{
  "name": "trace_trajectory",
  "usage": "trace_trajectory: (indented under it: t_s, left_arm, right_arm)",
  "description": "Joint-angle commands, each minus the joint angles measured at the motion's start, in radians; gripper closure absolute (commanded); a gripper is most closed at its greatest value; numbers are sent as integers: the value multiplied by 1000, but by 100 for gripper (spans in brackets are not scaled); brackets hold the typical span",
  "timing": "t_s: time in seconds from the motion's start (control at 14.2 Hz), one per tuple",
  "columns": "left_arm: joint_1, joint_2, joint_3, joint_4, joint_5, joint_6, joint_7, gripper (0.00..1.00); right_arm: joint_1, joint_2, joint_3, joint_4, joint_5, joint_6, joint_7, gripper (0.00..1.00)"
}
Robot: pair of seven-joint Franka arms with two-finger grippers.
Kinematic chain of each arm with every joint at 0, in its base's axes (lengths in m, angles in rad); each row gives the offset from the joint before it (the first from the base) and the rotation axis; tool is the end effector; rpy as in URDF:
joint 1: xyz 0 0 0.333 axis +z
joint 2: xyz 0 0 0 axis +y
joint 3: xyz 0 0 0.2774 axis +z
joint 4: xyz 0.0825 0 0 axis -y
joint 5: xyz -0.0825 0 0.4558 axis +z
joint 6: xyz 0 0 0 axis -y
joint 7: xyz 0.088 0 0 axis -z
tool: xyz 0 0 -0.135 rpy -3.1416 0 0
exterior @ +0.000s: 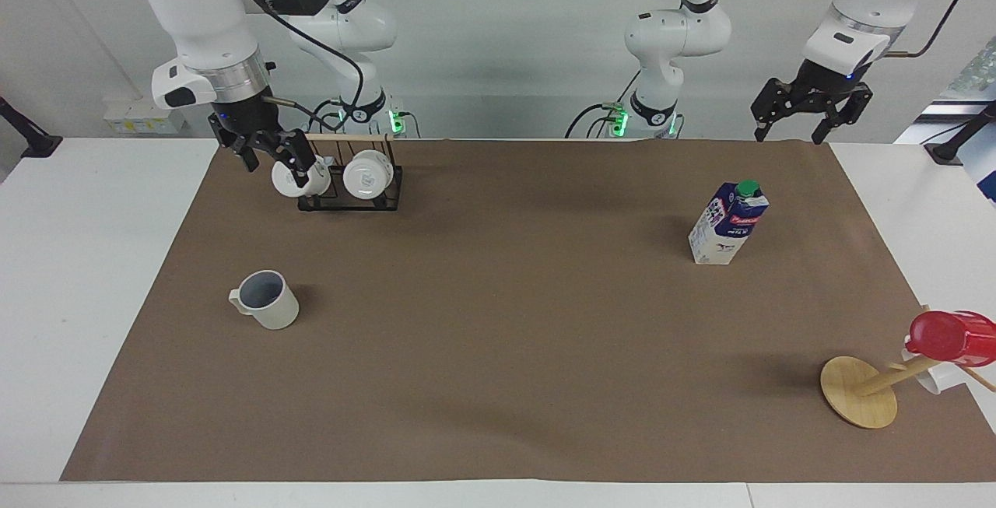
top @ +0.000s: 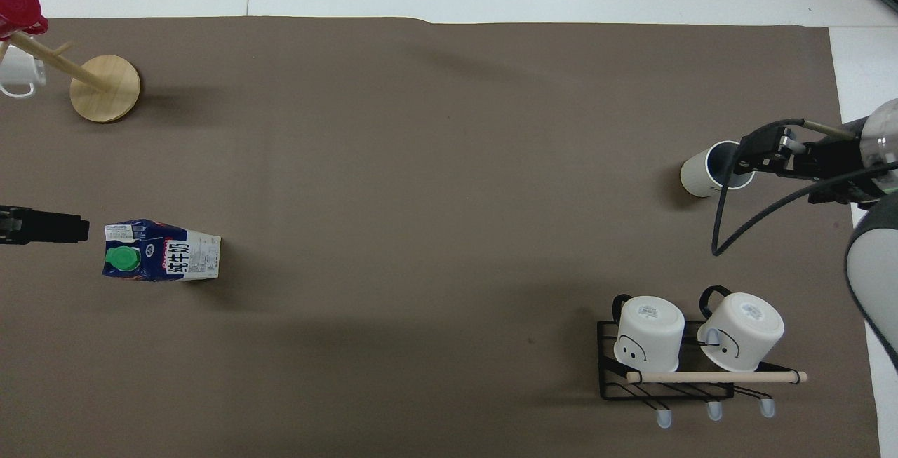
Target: Place cup and milk on table
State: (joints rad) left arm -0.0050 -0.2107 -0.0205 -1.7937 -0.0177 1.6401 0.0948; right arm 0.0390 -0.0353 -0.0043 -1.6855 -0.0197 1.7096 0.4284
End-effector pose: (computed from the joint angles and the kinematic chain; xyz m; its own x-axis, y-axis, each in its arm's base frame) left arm 0.5747 -0.0177 0.5687 0.9913 -0.1185 0.0580 -0.1192 -0.9928 0.0080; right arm 0.6291 0.0194 0.5297 0.9225 -0.3811 0.0621 -0.3814 -0.9244 -0.0069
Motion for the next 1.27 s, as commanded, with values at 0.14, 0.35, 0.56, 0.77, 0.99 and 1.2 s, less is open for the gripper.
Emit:
trace_trajectory:
  t_s: [0.14,0.35,0.56,0.77,0.99,1.2]
  left_arm:
    - [5,4,-4,19,19,-22,-7,0]
    - [5,4,-4,19,19,-22,-7,0]
    - [5,4,-4,19,19,-22,-7,0]
    - [5,4,-4,19,19,-22,-7,0]
    - [5,4,-4,19,19,-22,-7,0]
    - [5,4,-4,19,19,-22,-7,0]
  right_arm:
    - [-14,6,3,27,3,-2,-2,0]
    - [-16,8,3,41,23,-15,10,0]
    - [-22,6,3,40,21,-7,6,0]
    - [-30,8,7,41,20,-4,10,0]
    - [-33,8,6,43,1,-19,9,0]
    - [-39,17,6,76,0,-45,6,0]
